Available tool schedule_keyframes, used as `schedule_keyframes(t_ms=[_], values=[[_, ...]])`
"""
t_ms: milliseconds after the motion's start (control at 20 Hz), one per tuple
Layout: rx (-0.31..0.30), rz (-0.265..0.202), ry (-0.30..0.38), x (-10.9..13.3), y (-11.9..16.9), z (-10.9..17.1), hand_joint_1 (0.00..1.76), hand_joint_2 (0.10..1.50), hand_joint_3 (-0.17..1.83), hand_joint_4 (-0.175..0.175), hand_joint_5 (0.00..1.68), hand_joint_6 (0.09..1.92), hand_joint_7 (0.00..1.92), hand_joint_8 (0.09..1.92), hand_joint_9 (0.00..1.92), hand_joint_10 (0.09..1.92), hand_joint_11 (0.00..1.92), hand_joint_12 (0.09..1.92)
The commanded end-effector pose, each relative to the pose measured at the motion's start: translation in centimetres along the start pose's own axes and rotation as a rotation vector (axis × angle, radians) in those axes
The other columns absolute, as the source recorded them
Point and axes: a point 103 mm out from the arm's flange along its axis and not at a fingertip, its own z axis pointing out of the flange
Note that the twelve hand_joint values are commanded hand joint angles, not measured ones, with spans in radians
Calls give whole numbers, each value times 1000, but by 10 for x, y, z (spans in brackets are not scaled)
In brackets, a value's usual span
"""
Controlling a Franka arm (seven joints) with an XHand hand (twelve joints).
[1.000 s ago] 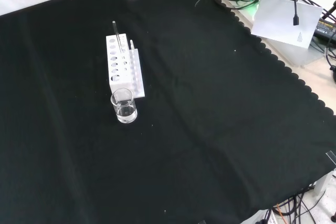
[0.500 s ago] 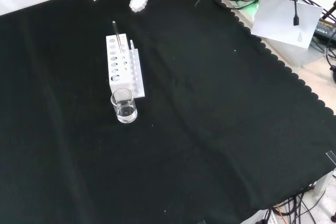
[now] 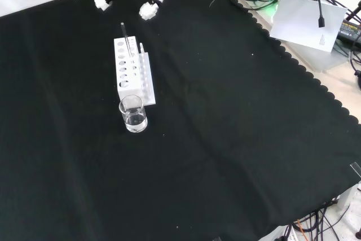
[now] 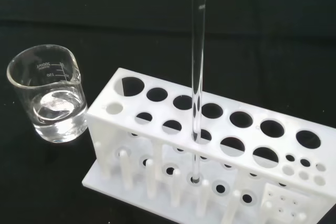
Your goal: Take the glass rod from the white test tube rack.
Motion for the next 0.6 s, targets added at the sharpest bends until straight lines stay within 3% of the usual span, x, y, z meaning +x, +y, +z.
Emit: schedule_keyframes(t_ms=[50,600], values=[[17,-6,32,-11,17,24,651,821,567,-175,254,87,262,945,435,925,70,1485],[-4,-22,37,-19,29,42,667,840,565,-175,326,87,534,971,728,919,295,1429]])
